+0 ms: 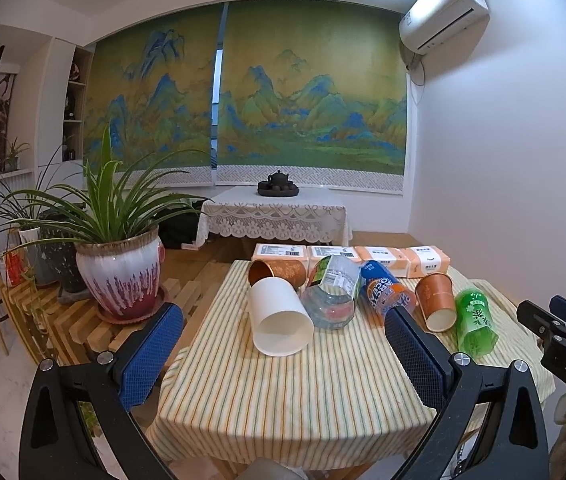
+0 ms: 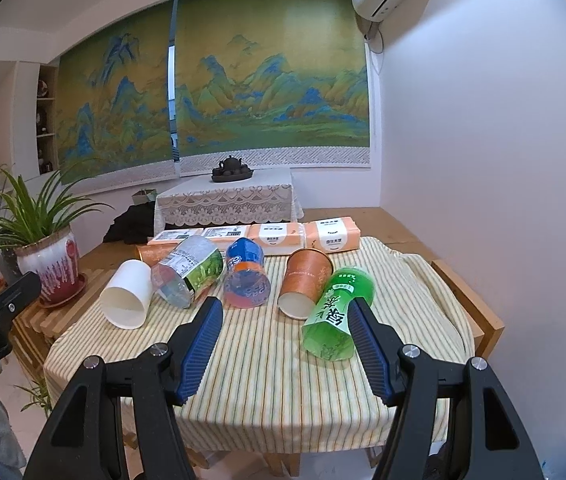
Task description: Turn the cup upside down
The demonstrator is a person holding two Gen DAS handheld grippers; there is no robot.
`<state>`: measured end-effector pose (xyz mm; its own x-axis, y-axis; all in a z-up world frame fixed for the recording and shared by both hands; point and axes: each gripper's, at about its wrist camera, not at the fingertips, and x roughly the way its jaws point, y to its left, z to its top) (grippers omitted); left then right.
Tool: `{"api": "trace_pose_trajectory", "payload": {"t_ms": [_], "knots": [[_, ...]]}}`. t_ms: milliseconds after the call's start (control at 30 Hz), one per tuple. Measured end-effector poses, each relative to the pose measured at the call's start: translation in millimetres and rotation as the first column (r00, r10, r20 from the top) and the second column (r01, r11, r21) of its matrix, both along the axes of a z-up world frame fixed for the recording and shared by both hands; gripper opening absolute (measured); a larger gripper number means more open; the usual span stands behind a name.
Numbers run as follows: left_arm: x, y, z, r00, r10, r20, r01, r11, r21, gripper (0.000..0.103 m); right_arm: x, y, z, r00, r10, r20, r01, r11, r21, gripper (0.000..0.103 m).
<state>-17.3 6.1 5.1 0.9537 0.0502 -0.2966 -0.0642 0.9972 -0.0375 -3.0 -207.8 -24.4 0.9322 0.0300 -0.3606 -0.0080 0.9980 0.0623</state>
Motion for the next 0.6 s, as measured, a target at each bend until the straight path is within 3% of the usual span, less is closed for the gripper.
{"api": "trace_pose_trajectory", "payload": {"t_ms": [600], "knots": [[6.3,-3.6,-1.4,1.000,-0.016,-0.016,0.016,1.000,-0.001,0.102,1.9,0.5,-1.4,1.000,-0.004,-0.006,0.004,1.000,-0.005,0.062]]}}
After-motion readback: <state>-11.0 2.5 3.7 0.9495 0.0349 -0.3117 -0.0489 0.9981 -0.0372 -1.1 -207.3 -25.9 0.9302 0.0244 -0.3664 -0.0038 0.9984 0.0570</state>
